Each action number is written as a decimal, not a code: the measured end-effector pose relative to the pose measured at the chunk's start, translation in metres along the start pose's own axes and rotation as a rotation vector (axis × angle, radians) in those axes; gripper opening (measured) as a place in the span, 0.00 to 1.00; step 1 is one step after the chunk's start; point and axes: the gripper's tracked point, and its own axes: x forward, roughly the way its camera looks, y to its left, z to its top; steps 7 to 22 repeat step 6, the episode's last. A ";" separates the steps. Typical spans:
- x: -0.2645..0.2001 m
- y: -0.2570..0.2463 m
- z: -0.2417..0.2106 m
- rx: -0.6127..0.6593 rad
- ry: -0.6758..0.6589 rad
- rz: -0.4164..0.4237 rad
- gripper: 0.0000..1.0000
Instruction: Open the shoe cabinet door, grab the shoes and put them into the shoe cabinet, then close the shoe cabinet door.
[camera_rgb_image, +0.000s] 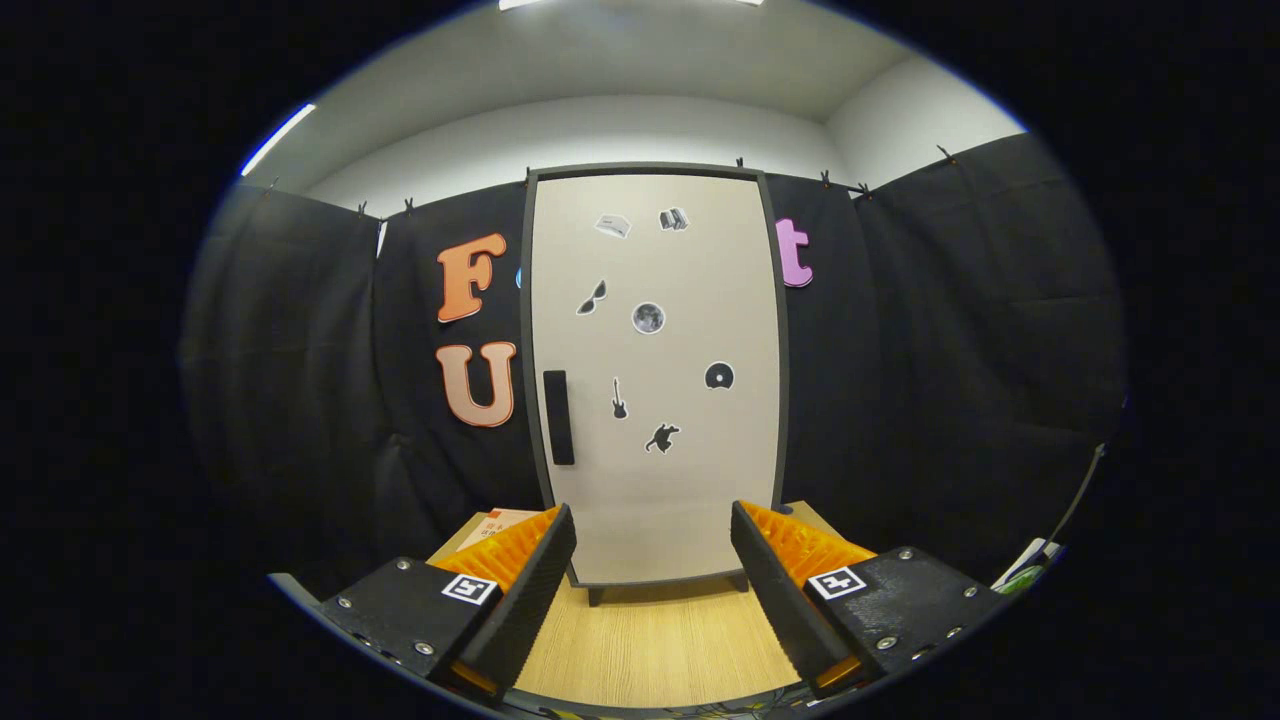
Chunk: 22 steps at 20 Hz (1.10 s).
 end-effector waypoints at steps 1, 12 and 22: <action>-0.002 -0.001 0.001 -0.004 0.000 0.000 0.97; -0.006 -0.004 0.002 -0.035 0.000 -0.006 0.97; -0.006 -0.004 0.002 -0.035 0.000 -0.006 0.97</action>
